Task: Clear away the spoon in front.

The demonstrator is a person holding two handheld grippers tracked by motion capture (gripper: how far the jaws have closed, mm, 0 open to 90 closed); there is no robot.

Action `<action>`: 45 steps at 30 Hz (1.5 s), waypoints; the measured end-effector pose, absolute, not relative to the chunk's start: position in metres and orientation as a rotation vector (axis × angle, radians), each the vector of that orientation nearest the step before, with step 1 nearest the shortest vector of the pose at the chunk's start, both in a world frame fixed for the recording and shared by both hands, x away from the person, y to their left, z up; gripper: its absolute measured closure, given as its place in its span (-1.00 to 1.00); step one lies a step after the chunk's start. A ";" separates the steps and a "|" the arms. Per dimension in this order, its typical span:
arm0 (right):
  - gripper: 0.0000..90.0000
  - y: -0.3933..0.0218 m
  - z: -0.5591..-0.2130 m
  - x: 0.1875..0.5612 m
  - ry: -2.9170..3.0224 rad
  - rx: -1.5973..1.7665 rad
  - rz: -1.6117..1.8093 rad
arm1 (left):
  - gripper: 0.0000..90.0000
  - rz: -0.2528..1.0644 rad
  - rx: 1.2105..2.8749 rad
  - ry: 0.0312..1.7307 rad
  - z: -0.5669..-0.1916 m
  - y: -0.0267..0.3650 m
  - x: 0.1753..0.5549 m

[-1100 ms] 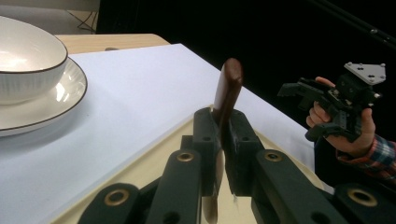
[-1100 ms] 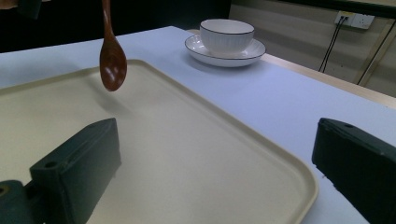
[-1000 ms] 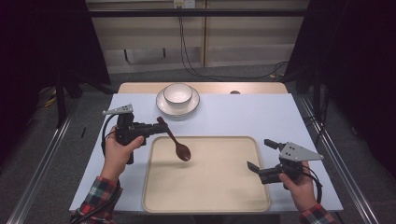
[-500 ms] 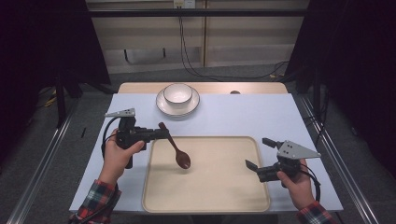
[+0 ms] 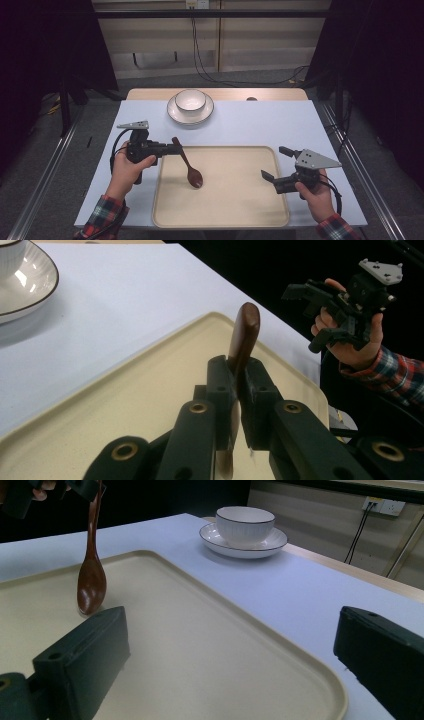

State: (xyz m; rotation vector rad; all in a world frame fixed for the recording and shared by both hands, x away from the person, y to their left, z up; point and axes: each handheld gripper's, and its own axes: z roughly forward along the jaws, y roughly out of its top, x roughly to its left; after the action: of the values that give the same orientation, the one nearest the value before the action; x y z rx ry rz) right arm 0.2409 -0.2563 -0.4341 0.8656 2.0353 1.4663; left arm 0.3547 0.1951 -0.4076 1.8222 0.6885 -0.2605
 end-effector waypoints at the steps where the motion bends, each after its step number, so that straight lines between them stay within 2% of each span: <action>1: -0.98 -0.256 -0.434 0.241 2.041 0.865 1.470 | 0.87 -0.263 1.836 0.685 -0.409 0.194 0.355; 16: -0.98 -0.255 -0.435 0.241 2.035 0.871 1.464 | 0.85 -0.288 1.835 0.689 -0.415 0.188 0.356; 45: -0.98 -0.253 -0.436 0.240 2.058 0.858 1.463 | 0.61 -0.235 1.943 0.688 -0.431 0.169 0.356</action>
State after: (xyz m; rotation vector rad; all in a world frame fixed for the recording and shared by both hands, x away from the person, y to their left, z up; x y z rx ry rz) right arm 0.2404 -0.2531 -0.4356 0.8576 2.0583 1.4630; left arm 0.3559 0.1687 -0.4308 1.9427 0.6876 -0.2350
